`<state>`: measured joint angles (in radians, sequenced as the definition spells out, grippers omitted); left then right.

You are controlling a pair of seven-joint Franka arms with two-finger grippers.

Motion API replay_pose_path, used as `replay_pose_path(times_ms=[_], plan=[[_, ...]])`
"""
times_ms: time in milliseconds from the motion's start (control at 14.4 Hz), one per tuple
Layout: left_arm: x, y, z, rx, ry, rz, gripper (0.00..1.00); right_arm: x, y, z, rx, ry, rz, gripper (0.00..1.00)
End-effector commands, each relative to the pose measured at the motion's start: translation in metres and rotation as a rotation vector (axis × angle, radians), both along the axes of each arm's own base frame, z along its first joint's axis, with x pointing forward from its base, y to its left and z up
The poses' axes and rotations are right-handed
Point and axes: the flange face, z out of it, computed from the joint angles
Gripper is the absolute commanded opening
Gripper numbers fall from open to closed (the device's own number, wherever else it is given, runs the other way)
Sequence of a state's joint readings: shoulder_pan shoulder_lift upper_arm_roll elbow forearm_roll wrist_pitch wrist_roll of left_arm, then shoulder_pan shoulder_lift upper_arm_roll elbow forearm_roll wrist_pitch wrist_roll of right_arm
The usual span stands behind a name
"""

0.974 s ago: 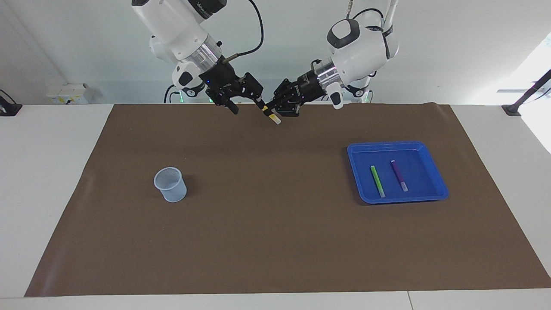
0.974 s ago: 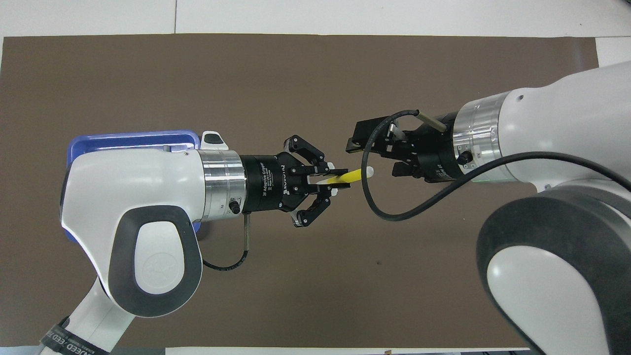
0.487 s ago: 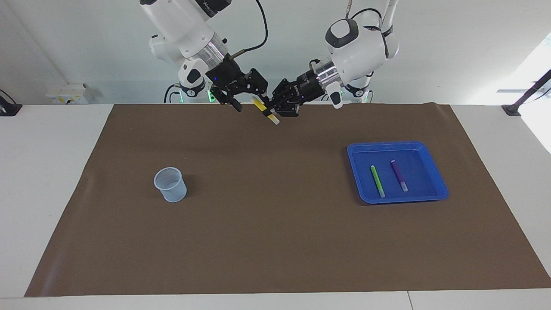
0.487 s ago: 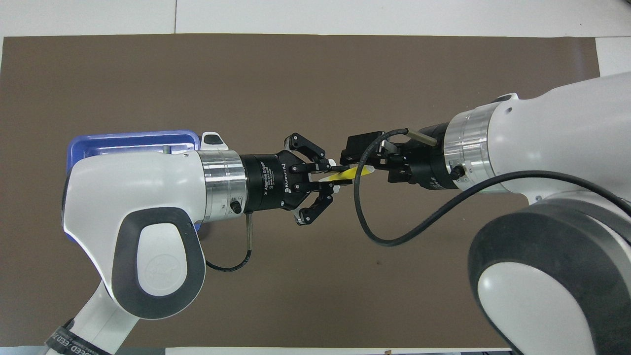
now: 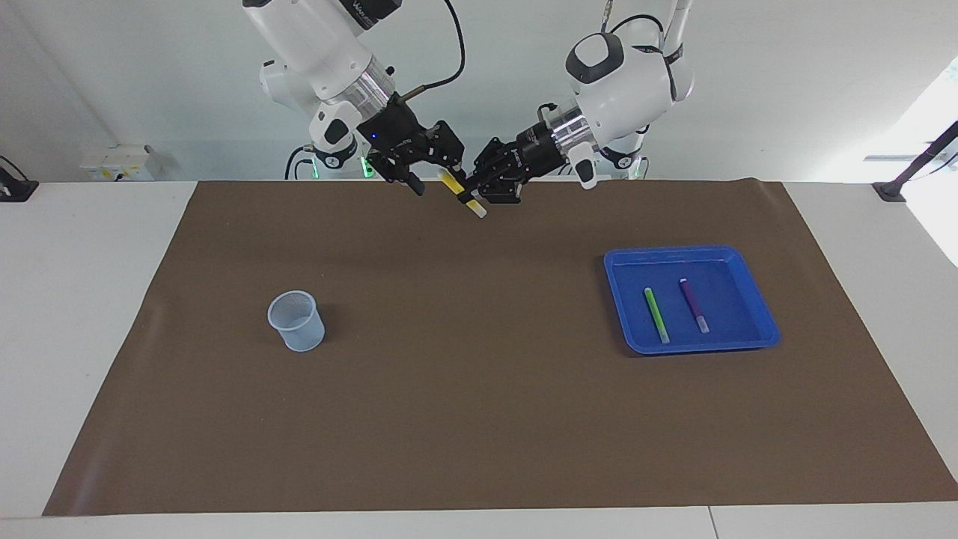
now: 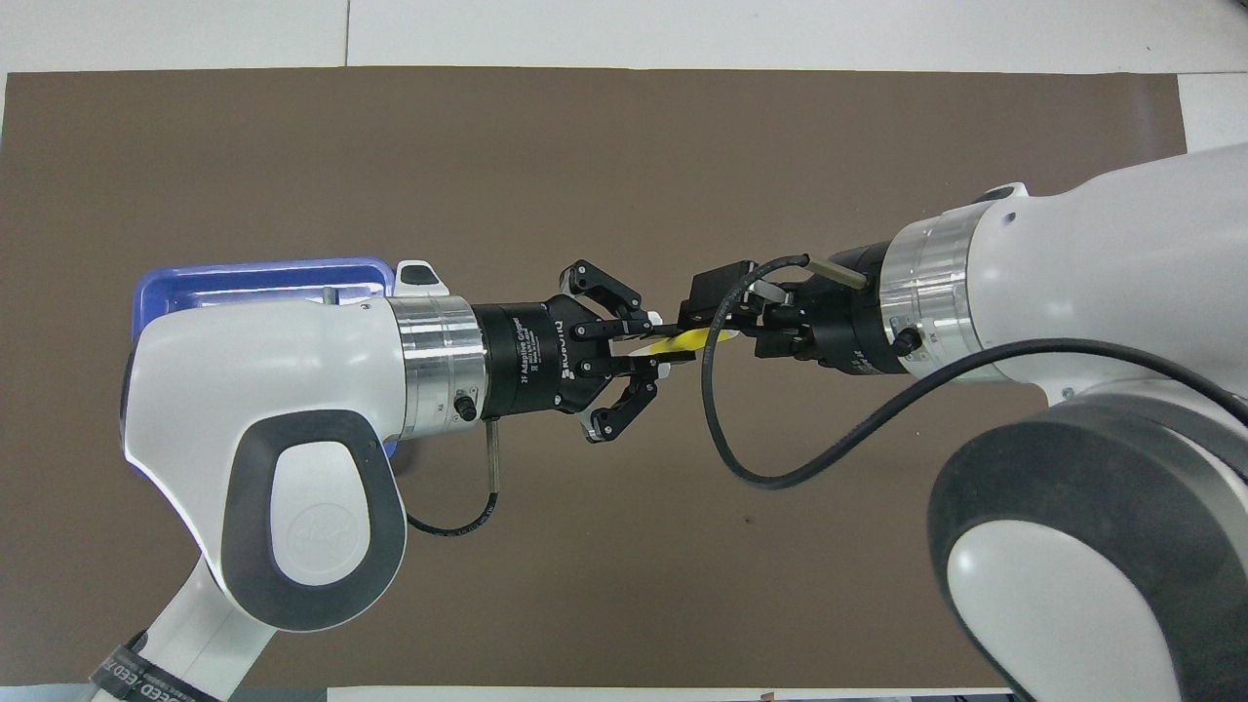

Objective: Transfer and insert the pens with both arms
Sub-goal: 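Grasp the yellow pen with the right gripper and open the left gripper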

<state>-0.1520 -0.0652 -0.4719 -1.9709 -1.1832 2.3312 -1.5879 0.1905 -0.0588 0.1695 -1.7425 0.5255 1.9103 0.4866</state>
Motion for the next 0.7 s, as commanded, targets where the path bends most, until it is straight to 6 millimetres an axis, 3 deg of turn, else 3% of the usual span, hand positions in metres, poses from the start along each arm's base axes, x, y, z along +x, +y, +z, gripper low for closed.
replay_pose_path(times_ms=[0,557,626], plan=[[-0.0092,0.0039,0.0001,-0.008,0.007,0.034,0.00,-0.0027,-0.0037,0.0020,0.004,-0.031,0.012,0.00],[-0.0102,0.0020,0.0005,-0.009,0.004,0.051,0.00,0.0009,-0.0055,0.0046,0.006,-0.037,0.008,0.00],[-0.0098,0.0019,0.0022,-0.009,-0.004,0.049,0.99,0.0017,-0.0072,0.0054,0.005,-0.043,0.010,0.00]])
